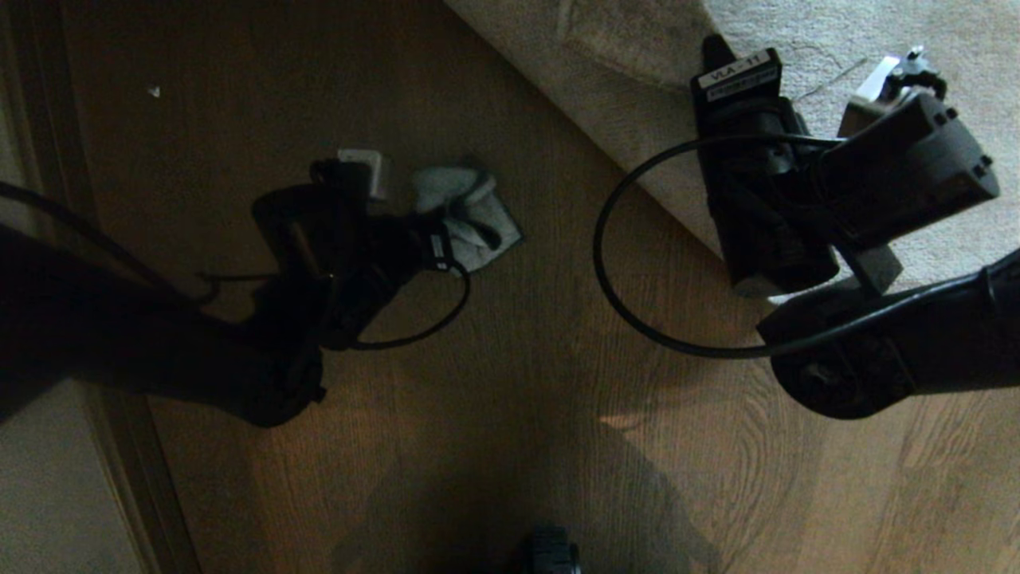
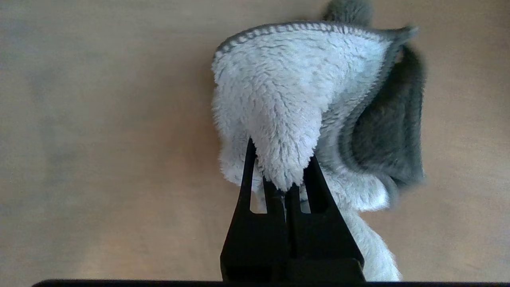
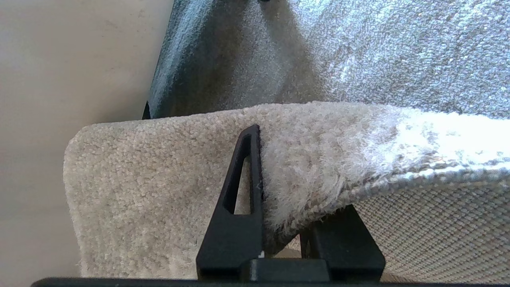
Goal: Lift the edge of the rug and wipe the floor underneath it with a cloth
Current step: Wipe the floor under the carpet with a rag
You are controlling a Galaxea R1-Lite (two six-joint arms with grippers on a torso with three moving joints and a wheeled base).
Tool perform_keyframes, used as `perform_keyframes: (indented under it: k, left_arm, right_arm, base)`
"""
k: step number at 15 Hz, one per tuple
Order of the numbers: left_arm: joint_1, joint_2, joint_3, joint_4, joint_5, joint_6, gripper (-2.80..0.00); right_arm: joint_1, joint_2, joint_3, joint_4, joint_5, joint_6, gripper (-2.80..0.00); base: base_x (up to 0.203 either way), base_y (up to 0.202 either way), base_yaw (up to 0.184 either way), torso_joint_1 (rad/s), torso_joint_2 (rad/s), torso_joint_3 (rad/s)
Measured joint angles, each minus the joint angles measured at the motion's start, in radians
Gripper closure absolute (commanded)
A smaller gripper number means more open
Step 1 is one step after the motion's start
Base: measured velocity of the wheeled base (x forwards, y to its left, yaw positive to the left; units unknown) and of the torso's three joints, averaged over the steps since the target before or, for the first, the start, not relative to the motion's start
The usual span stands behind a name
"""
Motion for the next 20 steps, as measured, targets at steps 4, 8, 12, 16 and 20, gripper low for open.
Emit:
perform_keyframes:
  k: [4,8,12,16,20]
  left_arm:
    - [0.053,-0.041,0.025,0.0,0.002,0.001,0.0]
    - [0.005,-0.144,0.21,0.0,0.002,0.004,0.0]
    - [-0.182,-0.254,0.388,-0.001,0.001,0.003,0.0]
    - [-0.268,-0.272,0.423,0.0,0.001,0.001,0.0]
    - [-0.272,-0.216,0.355,0.0,0.001,-0.001,0.0]
  right_arm:
    - [0.0,-0.001,0.001,0.0,0.01,0.0,0.0]
    - [0.0,-0.001,0.0,0.0,0.017,0.0,0.0]
    - [0.0,-0.002,0.001,0.0,0.018,-0.002,0.0]
    - [0.0,-0.003,0.002,0.0,0.018,-0.001,0.0]
    - [0.0,-0.001,0.001,0.0,0.018,-0.001,0.0]
  base:
    - [0.0,0.0,0.0,0.0,0.0,0.0]
    - [0.0,0.0,0.0,0.0,0.0,0.0]
    - [0.0,0.0,0.0,0.0,0.0,0.0]
    - [0.0,0.0,0.0,0.0,0.0,0.0]
    - [0.0,0.0,0.0,0.0,0.0,0.0]
